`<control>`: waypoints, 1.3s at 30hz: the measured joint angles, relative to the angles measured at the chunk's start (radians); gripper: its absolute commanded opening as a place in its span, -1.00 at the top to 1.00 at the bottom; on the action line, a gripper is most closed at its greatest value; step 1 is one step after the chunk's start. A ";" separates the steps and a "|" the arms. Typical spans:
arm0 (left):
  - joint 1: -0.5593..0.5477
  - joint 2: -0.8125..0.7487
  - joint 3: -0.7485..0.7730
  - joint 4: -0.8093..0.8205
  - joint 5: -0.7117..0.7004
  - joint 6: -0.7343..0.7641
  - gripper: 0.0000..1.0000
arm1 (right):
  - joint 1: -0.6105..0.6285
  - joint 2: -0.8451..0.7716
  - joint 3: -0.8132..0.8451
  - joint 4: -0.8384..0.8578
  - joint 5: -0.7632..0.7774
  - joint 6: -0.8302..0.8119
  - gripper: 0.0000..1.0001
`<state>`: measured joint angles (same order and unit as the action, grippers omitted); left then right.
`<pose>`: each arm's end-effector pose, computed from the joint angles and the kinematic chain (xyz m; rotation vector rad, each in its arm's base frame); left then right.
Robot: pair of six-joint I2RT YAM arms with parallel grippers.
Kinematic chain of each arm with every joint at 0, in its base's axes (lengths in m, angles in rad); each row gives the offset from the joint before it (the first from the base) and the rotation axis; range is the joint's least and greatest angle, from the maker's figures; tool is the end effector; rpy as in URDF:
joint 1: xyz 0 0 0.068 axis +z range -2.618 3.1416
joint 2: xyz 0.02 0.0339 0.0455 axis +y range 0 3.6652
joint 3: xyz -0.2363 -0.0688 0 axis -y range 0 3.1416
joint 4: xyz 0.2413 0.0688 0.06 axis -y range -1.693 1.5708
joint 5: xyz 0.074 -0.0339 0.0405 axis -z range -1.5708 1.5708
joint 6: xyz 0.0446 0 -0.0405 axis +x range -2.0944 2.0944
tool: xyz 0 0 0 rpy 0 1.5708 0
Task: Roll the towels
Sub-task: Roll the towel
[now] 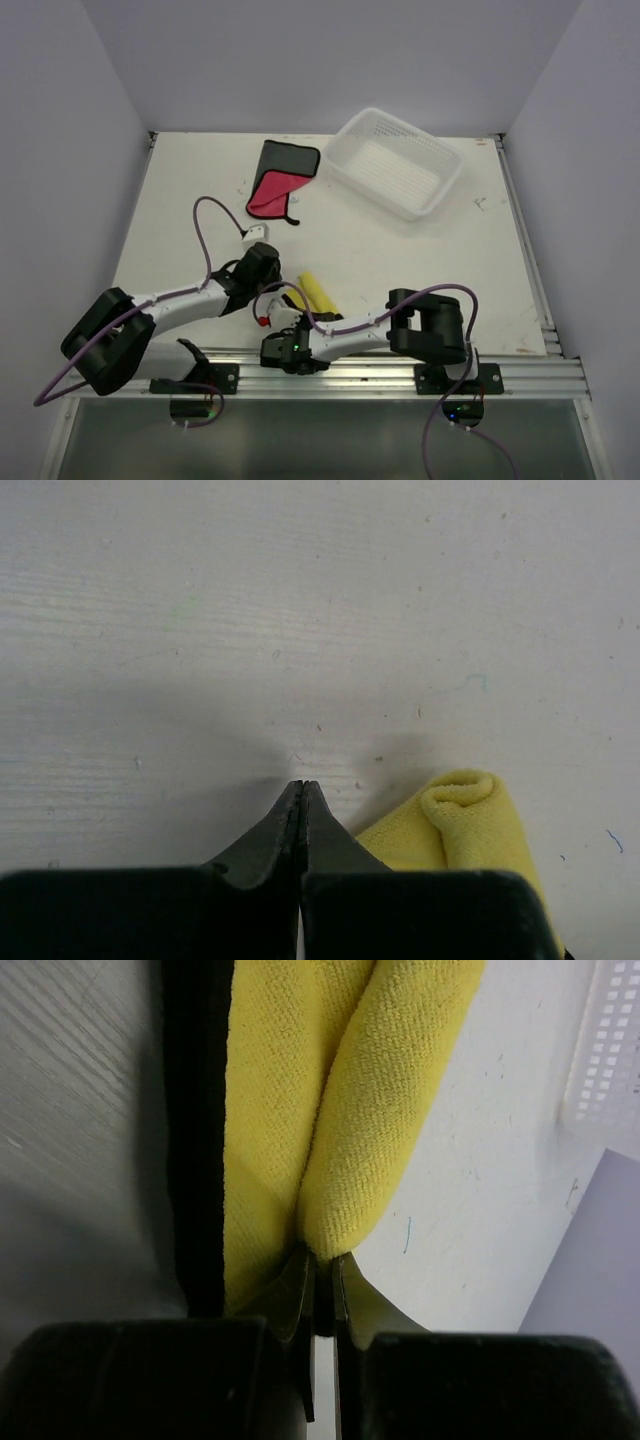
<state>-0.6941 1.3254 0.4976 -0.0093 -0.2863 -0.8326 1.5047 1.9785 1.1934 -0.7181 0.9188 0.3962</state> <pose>0.1988 -0.1491 0.1189 -0.2980 2.3799 -0.3868 0.0574 0.3305 0.1015 -1.1724 1.9669 -0.5954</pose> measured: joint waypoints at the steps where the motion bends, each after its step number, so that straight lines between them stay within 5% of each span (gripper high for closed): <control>1: 0.001 -0.018 0.000 -0.005 0.000 0.005 0.97 | 0.003 0.012 0.010 -0.009 0.006 -0.004 1.00; 14: 0.031 -0.239 0.114 -0.043 0.091 0.041 0.95 | 0.047 0.221 0.206 -0.185 0.097 -0.039 1.00; 26: 0.023 -0.037 0.039 0.203 0.341 0.031 1.00 | 0.056 0.260 0.243 -0.233 0.111 -0.062 1.00; 39: 0.016 0.080 0.015 0.317 0.440 0.038 1.00 | 0.059 0.269 0.249 -0.241 0.111 -0.076 1.00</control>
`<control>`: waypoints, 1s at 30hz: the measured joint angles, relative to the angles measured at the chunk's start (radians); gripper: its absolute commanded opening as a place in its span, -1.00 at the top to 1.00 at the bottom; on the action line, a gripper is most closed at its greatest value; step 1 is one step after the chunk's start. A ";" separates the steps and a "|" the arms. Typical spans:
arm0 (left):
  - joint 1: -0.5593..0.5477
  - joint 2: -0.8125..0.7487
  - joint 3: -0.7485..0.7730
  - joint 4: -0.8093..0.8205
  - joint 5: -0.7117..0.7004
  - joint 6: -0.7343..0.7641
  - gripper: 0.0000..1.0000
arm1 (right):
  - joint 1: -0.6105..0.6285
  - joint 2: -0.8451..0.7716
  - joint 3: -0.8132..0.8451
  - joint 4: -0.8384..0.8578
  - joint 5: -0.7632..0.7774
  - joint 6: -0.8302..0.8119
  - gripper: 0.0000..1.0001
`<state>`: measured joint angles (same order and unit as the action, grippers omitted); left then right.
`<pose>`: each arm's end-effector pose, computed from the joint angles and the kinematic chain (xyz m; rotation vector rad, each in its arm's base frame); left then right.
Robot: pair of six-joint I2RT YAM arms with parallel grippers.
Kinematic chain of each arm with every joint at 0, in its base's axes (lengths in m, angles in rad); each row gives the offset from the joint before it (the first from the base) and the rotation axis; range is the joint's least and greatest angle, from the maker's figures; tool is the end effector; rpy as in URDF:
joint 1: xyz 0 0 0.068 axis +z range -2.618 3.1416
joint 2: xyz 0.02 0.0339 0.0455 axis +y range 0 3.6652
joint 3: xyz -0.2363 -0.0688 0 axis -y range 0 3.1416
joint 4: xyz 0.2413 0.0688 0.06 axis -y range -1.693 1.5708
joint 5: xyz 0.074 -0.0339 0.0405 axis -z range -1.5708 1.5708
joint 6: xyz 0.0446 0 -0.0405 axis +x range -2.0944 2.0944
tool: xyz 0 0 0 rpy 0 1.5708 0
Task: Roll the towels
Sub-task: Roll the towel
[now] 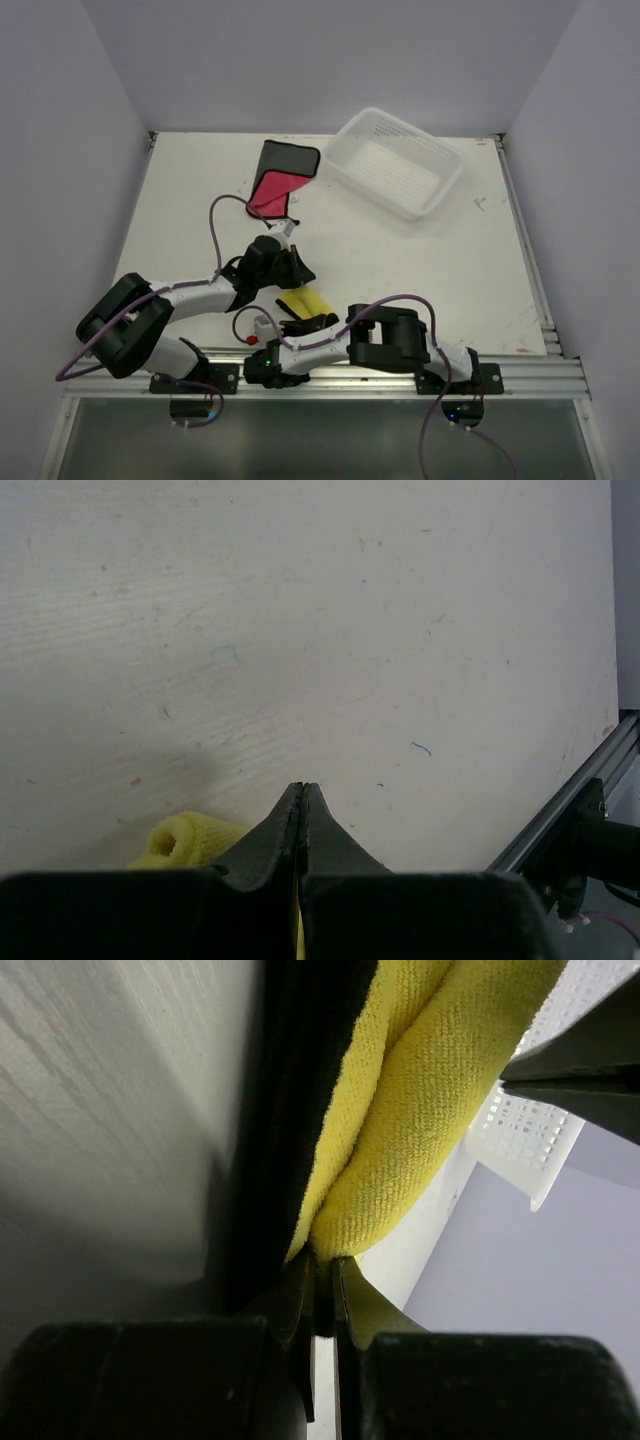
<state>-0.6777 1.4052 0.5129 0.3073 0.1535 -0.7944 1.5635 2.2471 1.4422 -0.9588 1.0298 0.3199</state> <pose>0.2120 -0.1794 0.1312 -0.0397 2.3283 -0.9716 0.0409 0.3595 0.0703 -1.4090 1.7549 -0.9240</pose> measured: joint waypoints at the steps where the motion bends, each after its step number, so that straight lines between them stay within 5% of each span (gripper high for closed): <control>1: 0.000 0.008 -0.010 0.003 0.002 -0.004 1.00 | 0.000 0.000 0.000 0.000 0.000 0.000 1.00; 11: -0.005 0.070 -0.132 0.145 0.010 -0.064 1.00 | 0.007 0.005 -0.001 -0.002 0.000 -0.028 0.90; 18: -0.006 0.104 -0.160 0.240 0.007 -0.115 1.00 | 0.011 -0.042 -0.050 0.032 -0.010 -0.026 0.32; 30: -0.013 0.120 -0.154 0.249 -0.006 -0.130 1.00 | 0.013 -0.493 -0.247 0.194 -0.125 0.069 -0.01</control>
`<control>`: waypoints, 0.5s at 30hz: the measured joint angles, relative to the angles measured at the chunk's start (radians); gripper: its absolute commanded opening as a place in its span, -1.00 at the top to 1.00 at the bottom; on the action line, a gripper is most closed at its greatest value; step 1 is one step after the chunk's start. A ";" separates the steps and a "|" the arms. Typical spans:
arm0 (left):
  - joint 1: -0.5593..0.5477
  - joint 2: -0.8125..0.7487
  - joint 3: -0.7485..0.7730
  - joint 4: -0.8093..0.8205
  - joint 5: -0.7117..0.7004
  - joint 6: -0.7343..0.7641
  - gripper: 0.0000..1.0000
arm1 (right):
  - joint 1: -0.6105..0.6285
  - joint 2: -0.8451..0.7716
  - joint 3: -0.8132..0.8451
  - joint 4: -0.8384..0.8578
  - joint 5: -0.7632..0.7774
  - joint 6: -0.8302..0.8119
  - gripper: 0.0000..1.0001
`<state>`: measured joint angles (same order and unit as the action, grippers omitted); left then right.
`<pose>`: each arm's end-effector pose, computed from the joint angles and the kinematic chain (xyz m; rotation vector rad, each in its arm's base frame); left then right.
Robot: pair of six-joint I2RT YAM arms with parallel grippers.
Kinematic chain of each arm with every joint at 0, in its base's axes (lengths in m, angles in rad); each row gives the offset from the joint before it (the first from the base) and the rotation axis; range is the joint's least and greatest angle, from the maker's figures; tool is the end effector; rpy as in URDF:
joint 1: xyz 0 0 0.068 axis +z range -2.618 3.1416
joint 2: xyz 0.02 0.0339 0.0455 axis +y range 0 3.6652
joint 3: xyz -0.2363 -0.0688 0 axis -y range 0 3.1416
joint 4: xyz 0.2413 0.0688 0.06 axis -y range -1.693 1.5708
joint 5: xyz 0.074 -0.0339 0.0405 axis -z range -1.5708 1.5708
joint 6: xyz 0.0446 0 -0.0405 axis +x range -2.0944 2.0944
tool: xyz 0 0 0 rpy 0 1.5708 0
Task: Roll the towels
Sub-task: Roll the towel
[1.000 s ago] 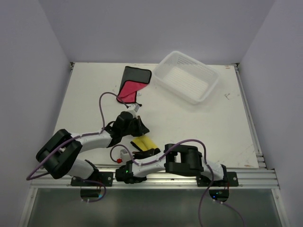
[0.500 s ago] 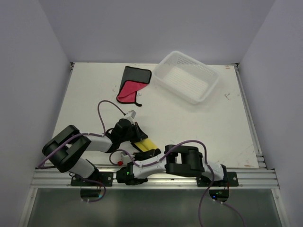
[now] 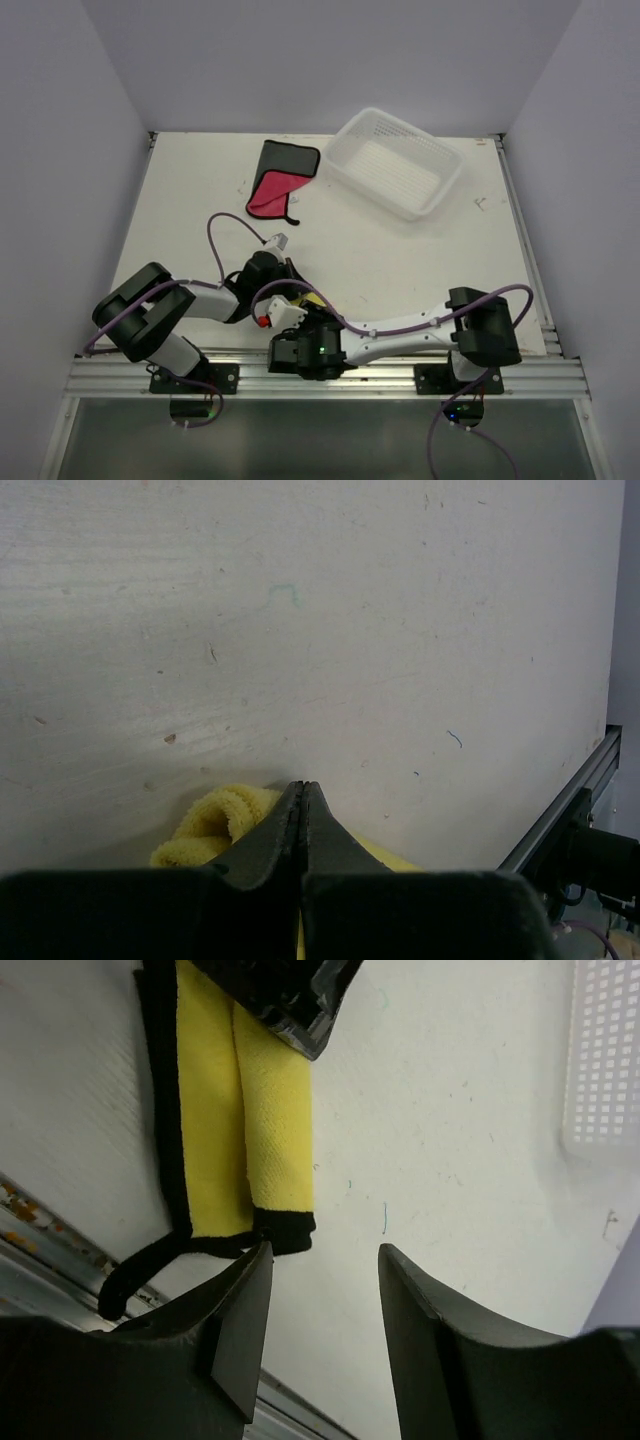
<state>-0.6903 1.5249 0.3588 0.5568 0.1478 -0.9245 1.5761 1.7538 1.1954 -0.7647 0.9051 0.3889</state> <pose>0.1933 -0.1682 0.0838 -0.1869 2.3755 -1.0191 0.0334 0.3245 0.1704 -1.1376 1.9277 -0.3715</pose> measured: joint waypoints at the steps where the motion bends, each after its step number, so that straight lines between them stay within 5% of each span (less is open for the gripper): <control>1: 0.000 0.002 0.002 0.000 0.000 0.000 1.00 | 0.000 -0.037 -0.016 0.011 -0.011 0.005 -0.01; 9: -0.002 0.005 0.004 0.000 -0.004 0.000 1.00 | -0.029 -0.270 -0.198 0.146 -0.164 0.040 -0.02; 15: -0.003 0.005 0.004 0.002 -0.006 0.000 1.00 | -0.254 -0.417 -0.337 0.314 -0.416 0.110 -0.04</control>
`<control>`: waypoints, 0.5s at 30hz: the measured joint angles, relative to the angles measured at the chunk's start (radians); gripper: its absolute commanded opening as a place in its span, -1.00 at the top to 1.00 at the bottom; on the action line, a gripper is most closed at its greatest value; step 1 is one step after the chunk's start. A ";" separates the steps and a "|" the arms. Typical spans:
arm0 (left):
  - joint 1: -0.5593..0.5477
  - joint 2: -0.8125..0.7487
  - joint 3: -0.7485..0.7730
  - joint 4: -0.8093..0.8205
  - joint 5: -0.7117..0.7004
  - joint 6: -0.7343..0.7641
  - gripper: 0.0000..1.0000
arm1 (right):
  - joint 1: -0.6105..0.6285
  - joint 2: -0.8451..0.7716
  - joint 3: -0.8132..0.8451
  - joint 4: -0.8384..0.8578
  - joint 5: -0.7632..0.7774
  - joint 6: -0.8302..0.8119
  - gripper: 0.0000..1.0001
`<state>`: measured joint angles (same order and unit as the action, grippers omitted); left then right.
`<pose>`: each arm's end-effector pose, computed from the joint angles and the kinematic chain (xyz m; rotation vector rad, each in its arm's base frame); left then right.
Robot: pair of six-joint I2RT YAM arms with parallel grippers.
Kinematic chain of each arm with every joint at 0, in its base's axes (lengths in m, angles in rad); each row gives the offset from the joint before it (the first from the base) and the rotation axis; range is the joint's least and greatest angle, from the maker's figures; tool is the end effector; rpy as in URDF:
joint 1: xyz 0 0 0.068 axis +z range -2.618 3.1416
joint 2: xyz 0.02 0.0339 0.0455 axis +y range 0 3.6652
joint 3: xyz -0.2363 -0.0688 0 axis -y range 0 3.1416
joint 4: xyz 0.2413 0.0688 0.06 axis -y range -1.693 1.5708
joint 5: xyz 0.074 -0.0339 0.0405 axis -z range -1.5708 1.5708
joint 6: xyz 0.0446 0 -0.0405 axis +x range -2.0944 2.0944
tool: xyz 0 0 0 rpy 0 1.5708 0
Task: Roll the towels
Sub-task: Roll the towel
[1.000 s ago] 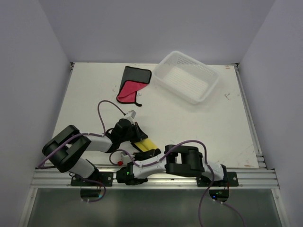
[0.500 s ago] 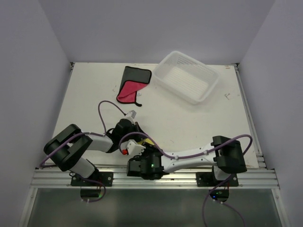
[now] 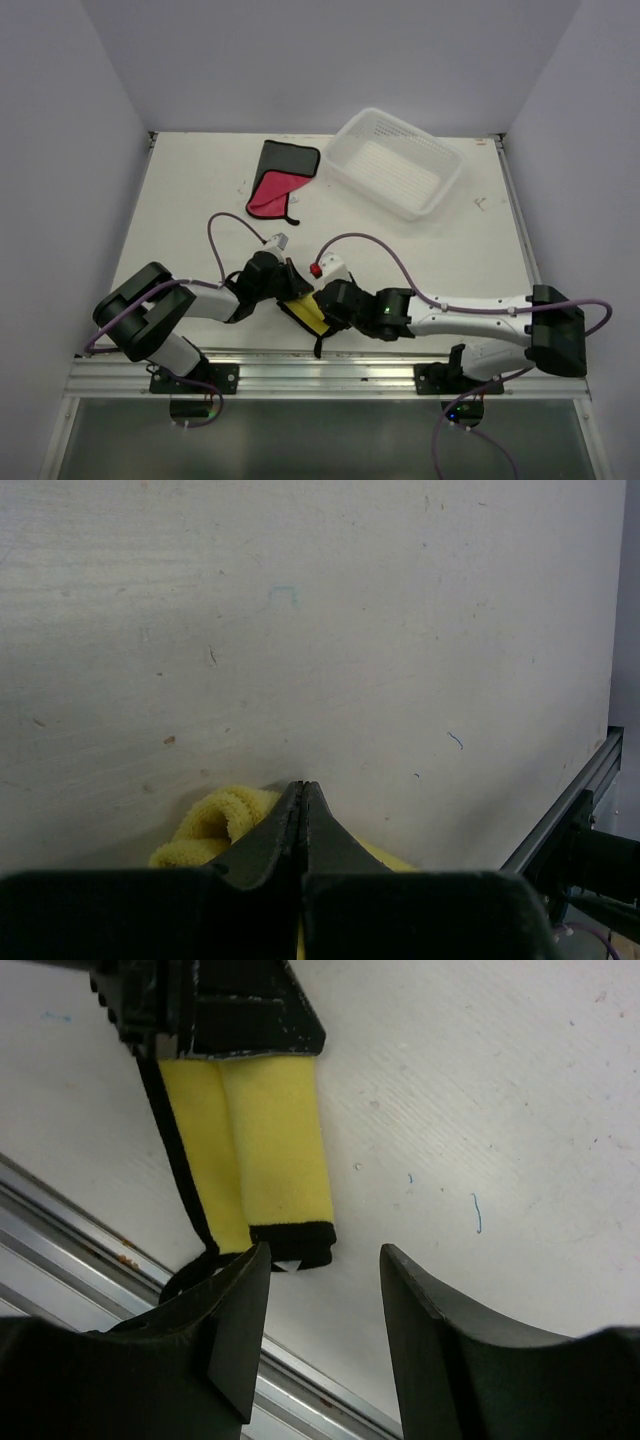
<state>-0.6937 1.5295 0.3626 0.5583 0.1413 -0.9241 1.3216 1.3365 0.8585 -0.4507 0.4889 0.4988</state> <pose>0.1937 -0.1693 0.0837 -0.1861 2.3733 -1.0147 0.0881 0.2612 0.1948 -0.7653 2.2443 0.2589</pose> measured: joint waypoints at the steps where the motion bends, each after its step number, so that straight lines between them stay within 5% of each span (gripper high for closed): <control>1: 0.000 0.000 0.000 0.000 0.000 0.000 1.00 | -0.042 -0.012 -0.014 0.022 -0.032 0.012 -0.04; 8: 0.000 0.000 -0.001 0.003 -0.001 0.000 1.00 | -0.201 -0.009 -0.063 0.138 -0.242 0.080 -0.04; 15: -0.002 0.000 -0.007 0.013 -0.003 0.000 1.00 | -0.230 0.109 -0.078 0.211 -0.329 0.107 -0.04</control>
<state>-0.6952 1.5295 0.3557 0.5716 0.1383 -0.9241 1.0920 1.4452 0.7803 -0.2401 0.1596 0.6056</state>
